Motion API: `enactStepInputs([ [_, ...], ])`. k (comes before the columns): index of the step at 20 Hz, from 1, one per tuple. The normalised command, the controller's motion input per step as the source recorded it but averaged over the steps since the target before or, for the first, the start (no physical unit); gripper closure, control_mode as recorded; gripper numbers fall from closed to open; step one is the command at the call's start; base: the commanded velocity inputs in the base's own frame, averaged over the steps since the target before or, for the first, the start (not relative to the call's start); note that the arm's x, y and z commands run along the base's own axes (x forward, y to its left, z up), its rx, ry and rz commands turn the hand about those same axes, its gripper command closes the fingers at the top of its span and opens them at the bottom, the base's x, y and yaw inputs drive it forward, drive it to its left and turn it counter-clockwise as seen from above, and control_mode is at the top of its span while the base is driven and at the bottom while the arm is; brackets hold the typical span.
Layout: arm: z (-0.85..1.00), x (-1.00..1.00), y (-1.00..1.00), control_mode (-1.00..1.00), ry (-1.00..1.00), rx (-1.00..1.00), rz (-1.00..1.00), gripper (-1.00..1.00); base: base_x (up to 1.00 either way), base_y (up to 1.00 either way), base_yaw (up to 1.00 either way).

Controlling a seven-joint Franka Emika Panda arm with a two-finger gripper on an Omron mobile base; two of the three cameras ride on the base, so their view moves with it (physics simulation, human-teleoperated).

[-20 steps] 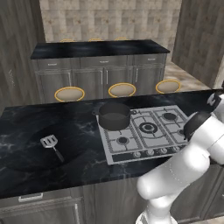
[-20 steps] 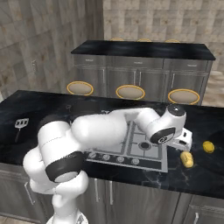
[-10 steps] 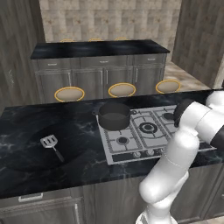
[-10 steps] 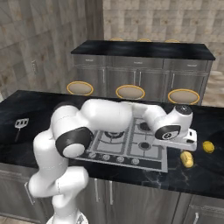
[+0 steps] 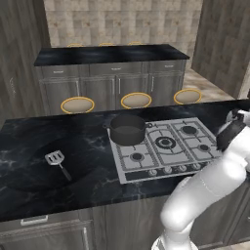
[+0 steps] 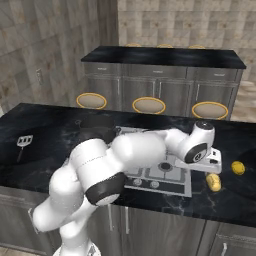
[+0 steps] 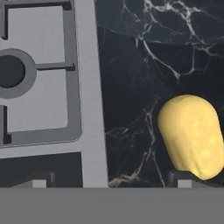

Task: Put the potato and lemon in the pot. Retrieve the spatula and lightly stir the vegetables in the pot.

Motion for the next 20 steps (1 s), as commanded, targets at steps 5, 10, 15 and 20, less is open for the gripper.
enactStepInputs([
  [5,0.01,0.0,-0.32,-1.0,0.0,0.0,0.0,-1.0,0.0,0.0,0.0],
  [10,0.0,0.0,-0.14,-1.0,0.0,0.0,0.0,-1.0,0.0,0.0,0.0],
  [15,0.0,0.0,-0.47,-1.0,0.0,0.0,0.0,-1.0,0.0,0.0,0.0],
  [20,-0.03,0.0,-0.2,-1.0,0.0,0.01,0.0,-1.0,0.0,0.0,0.0],
])
